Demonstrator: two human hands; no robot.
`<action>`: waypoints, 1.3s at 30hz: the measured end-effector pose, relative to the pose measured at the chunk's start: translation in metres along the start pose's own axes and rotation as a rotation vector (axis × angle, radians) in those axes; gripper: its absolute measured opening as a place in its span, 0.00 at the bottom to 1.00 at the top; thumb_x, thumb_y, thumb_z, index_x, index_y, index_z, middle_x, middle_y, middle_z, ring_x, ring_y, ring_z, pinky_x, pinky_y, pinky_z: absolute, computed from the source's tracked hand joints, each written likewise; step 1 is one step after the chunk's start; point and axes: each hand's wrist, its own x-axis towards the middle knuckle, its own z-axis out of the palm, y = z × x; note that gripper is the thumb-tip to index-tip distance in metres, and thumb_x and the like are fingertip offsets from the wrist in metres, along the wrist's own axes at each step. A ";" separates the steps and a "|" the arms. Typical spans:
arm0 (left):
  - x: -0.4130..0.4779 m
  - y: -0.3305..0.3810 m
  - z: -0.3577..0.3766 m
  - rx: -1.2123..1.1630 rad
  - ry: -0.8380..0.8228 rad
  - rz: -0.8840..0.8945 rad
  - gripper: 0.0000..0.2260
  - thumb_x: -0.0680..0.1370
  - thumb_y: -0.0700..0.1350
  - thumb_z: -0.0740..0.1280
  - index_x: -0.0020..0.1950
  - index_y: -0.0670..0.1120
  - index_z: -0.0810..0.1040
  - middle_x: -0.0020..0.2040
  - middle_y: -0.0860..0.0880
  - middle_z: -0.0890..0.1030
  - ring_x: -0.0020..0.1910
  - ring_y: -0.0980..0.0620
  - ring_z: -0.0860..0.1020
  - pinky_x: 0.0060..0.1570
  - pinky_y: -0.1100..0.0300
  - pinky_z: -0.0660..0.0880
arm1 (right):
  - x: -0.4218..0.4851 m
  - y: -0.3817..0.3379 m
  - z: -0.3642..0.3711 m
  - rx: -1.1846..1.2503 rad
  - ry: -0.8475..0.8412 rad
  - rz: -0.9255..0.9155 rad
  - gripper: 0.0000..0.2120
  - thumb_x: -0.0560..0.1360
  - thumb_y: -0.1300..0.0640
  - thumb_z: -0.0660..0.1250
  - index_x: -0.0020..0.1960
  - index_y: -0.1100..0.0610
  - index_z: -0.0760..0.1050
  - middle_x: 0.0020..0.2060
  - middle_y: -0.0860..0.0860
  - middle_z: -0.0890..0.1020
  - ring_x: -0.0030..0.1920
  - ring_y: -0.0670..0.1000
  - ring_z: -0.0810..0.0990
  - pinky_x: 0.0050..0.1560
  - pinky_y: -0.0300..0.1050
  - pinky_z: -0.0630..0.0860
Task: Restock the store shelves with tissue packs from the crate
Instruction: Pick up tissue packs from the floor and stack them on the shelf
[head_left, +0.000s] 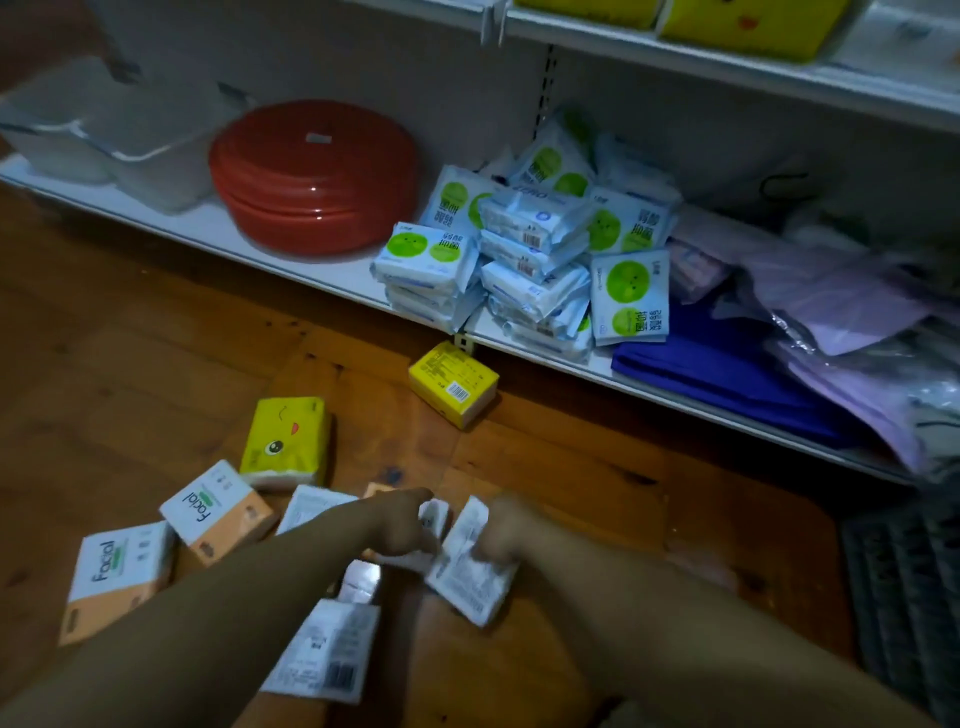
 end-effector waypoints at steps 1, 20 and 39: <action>0.000 0.001 -0.008 -0.074 0.027 -0.010 0.34 0.74 0.54 0.69 0.75 0.45 0.59 0.68 0.45 0.71 0.63 0.47 0.73 0.58 0.61 0.70 | 0.003 0.001 -0.016 0.077 0.015 -0.029 0.22 0.72 0.53 0.72 0.63 0.59 0.75 0.61 0.55 0.78 0.59 0.55 0.78 0.56 0.46 0.75; -0.084 0.107 -0.182 -0.792 1.214 0.737 0.13 0.71 0.36 0.72 0.44 0.54 0.75 0.62 0.56 0.70 0.56 0.77 0.69 0.48 0.79 0.69 | -0.090 -0.040 -0.223 0.332 0.968 -0.688 0.38 0.68 0.49 0.75 0.72 0.43 0.59 0.71 0.42 0.52 0.63 0.42 0.60 0.59 0.34 0.66; -0.167 0.285 -0.233 -0.985 0.887 1.138 0.19 0.73 0.34 0.68 0.51 0.57 0.68 0.55 0.59 0.74 0.47 0.61 0.80 0.41 0.68 0.78 | -0.227 0.052 -0.325 -0.128 1.618 -0.514 0.33 0.67 0.38 0.62 0.70 0.42 0.59 0.73 0.57 0.57 0.69 0.62 0.63 0.62 0.61 0.72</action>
